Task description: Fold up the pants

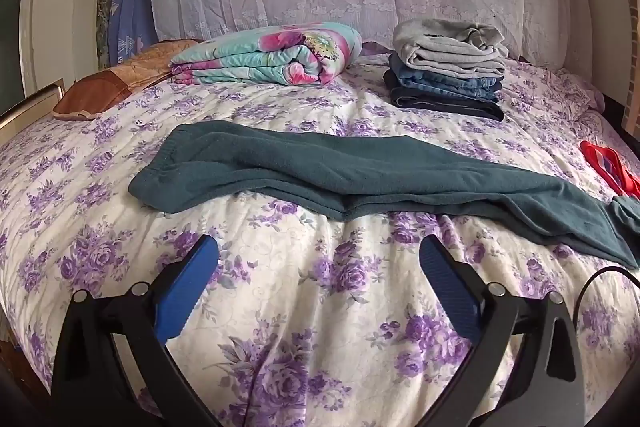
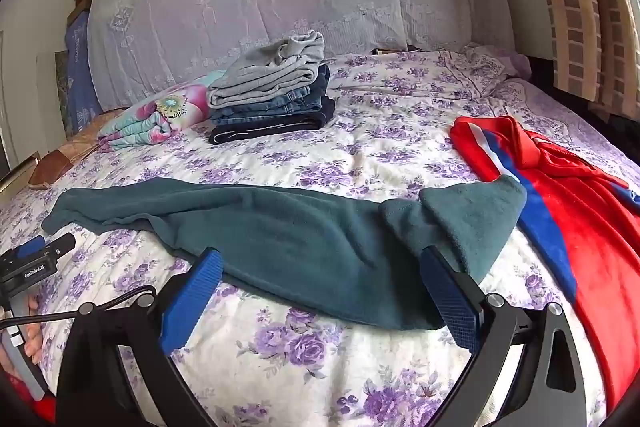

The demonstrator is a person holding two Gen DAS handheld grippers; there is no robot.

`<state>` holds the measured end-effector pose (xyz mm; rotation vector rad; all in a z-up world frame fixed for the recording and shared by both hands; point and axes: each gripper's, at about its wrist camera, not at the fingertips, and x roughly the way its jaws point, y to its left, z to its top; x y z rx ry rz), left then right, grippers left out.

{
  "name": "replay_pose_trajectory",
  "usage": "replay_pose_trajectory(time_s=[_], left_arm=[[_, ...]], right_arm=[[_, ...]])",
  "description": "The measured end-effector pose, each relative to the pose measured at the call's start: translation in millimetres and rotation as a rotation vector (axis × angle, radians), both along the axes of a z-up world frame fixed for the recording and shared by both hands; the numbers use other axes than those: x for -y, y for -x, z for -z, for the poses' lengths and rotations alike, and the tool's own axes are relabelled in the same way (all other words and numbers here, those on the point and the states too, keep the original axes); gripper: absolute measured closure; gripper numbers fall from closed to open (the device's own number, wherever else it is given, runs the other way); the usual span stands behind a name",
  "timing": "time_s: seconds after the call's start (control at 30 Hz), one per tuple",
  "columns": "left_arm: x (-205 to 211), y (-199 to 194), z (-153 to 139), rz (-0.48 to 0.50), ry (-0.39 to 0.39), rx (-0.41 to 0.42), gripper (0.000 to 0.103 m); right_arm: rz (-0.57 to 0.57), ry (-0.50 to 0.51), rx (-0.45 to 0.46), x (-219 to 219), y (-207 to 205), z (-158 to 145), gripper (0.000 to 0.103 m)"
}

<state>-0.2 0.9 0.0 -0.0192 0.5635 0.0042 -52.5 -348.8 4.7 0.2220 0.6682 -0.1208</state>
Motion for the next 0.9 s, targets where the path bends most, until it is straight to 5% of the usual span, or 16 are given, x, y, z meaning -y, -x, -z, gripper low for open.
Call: replay_pose_trajectory(time_s=[0.9], left_arm=[[-0.4, 0.5, -2.8, 0.000, 0.005, 0.000, 0.005]], right_arm=[[0.001, -0.002, 0.001, -0.9, 0.0, 1.4, 0.003]])
